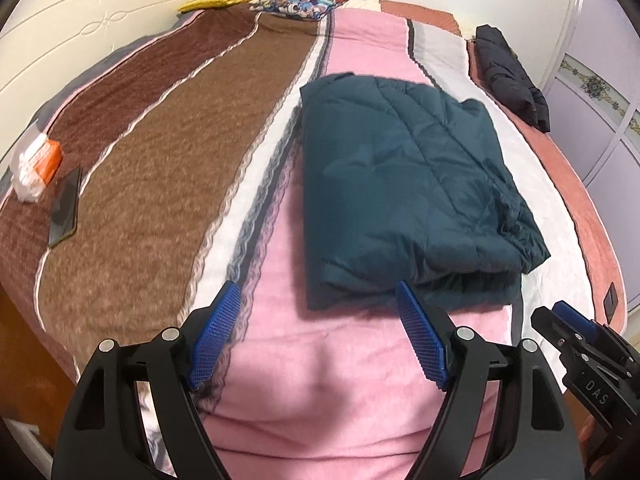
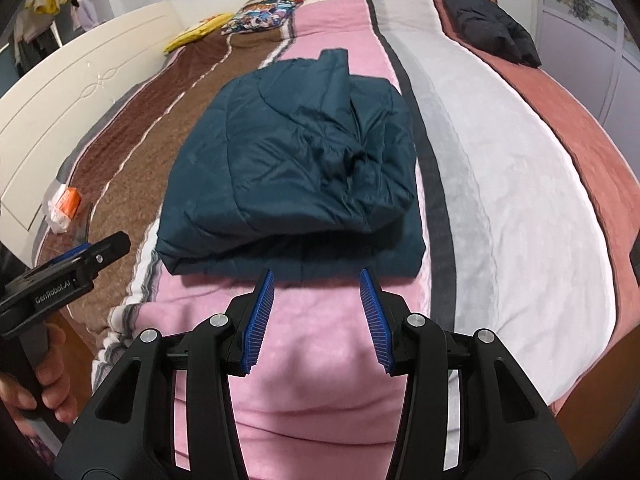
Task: Fold large clothes
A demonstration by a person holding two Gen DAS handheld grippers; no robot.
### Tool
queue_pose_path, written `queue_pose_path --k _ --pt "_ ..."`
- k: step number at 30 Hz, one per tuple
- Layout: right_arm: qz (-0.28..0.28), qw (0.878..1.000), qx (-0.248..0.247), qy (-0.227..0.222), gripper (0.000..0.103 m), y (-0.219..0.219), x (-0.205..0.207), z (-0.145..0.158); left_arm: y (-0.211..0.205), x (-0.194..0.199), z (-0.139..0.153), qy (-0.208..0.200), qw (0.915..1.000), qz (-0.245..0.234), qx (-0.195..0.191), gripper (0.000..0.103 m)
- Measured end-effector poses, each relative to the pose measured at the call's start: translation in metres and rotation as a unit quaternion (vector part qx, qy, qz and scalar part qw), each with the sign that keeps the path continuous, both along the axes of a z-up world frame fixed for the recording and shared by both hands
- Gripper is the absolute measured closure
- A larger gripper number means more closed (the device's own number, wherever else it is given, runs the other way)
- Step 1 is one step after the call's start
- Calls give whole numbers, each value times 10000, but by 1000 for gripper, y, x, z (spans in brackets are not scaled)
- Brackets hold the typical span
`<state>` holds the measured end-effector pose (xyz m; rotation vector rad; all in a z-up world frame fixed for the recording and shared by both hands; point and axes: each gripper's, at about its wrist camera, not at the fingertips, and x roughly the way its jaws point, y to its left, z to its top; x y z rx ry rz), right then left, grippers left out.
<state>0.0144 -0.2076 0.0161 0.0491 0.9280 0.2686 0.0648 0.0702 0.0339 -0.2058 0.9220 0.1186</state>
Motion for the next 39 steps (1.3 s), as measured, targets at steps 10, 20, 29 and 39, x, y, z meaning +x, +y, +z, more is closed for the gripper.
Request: queue_pose_path --k 10,20,29,39 --pt "-19 9993 -255 286 58 6 -2 -23 -18 -14 -27 313 9995 -24 19 27" --pt "49 9977 -477 469 58 18 -5 -35 -26 -19 -29 328 9993 -76 171 27" --pt "-1 9971 -565 507 58 19 -8 -38 -32 -23 -28 310 9991 -88 259 27" --pt "16 9971 -589 489 58 20 -11 -38 -32 -29 -26 297 9988 8 389 27"
